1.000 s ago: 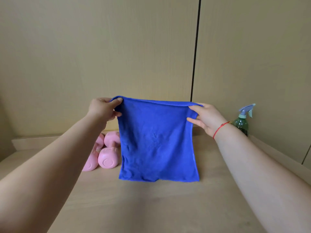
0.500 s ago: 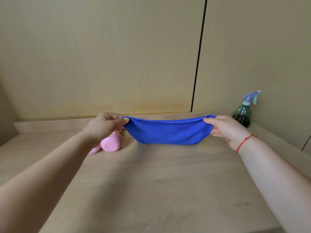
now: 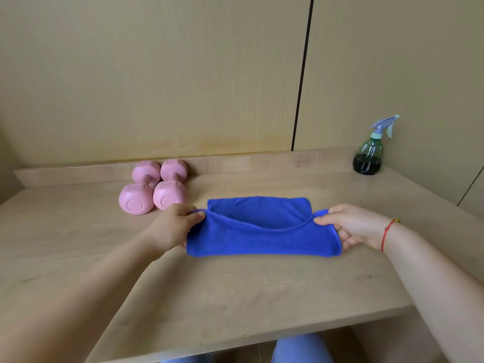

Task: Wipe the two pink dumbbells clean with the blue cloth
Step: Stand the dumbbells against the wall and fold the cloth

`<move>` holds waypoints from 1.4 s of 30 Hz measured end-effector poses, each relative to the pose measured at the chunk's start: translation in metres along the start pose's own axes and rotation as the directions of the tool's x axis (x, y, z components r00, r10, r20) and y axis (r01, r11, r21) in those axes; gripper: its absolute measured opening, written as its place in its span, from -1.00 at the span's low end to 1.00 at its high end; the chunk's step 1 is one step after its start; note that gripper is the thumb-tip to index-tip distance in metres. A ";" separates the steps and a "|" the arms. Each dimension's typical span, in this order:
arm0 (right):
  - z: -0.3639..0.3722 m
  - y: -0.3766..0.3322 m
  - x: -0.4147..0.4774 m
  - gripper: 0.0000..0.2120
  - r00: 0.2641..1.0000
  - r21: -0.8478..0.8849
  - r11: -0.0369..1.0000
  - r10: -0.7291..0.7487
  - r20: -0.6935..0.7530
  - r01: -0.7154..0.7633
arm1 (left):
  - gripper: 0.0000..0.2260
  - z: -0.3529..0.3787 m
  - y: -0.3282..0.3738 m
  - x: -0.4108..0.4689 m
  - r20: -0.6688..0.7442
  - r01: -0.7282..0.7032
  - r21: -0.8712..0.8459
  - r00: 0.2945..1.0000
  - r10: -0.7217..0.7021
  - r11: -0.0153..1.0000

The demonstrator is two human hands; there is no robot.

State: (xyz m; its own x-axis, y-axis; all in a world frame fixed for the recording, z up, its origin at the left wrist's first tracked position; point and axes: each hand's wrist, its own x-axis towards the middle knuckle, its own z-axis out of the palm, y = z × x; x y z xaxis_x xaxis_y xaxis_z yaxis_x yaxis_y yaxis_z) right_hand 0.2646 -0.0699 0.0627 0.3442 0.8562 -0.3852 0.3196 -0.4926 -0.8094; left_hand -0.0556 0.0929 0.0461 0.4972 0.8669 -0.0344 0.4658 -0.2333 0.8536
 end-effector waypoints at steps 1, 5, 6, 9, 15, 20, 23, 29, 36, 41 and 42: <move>0.000 0.001 -0.001 -0.84 0.999 -0.026 1.000 0.016 0.035 -0.015 | -0.77 0.001 -0.001 -0.003 0.051 0.029 0.009 0.998 -0.030 1.000; 0.001 0.001 0.003 -0.85 0.998 -0.011 1.000 -0.023 0.065 0.024 | -0.77 0.002 0.002 -0.002 0.111 0.088 0.032 0.990 -0.091 0.996; 0.001 0.000 0.007 -0.84 0.997 0.042 0.998 -0.059 0.045 0.057 | -0.76 0.003 0.004 0.002 0.085 0.084 0.009 0.993 -0.085 0.996; -0.001 -0.003 0.024 -0.86 0.987 0.231 0.961 -0.134 -0.086 0.151 | -0.75 0.003 0.009 0.023 -0.100 0.078 -0.041 0.992 -0.082 0.996; -0.004 0.001 0.064 -0.89 0.978 0.263 0.951 -0.118 -0.174 0.161 | -0.84 0.007 0.015 0.066 -0.260 0.062 0.209 0.966 -0.005 0.976; -0.007 0.007 0.090 -0.89 0.955 0.076 0.979 -0.164 -0.248 0.188 | -0.79 0.019 0.015 0.091 -0.278 0.081 0.446 0.959 0.051 0.891; -0.014 0.008 0.100 -0.79 0.949 0.023 0.983 -0.170 -0.267 0.182 | -0.79 0.019 0.011 0.101 -0.301 0.101 0.483 0.952 0.056 0.870; -0.017 0.008 0.108 -0.83 0.937 0.031 0.980 -0.177 -0.301 0.195 | -0.81 0.016 0.005 0.113 -0.298 0.112 0.448 0.954 0.030 0.887; -0.010 0.012 0.112 -0.89 0.895 -0.170 0.970 -0.228 -0.383 0.175 | -0.71 0.026 -0.005 0.110 -0.208 0.017 0.406 0.975 0.075 0.914; -0.007 -0.001 0.112 -0.86 0.900 -0.484 0.874 -0.244 -0.362 0.042 | -0.70 0.024 -0.005 0.107 -0.212 -0.007 0.495 0.969 0.129 0.869; -0.006 -0.004 0.112 -0.83 0.901 -0.510 0.860 -0.241 -0.362 0.025 | -0.70 0.025 -0.004 0.104 -0.201 -0.029 0.532 0.967 0.159 0.846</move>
State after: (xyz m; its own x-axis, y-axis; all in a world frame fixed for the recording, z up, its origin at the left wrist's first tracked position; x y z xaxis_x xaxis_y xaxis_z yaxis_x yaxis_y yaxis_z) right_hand 0.3074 0.0271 0.0251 0.5523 0.8336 0.0083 0.7338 -0.4814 -0.4793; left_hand 0.0131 0.1731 0.0262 0.4075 0.8894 0.2073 0.7693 -0.4566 0.4469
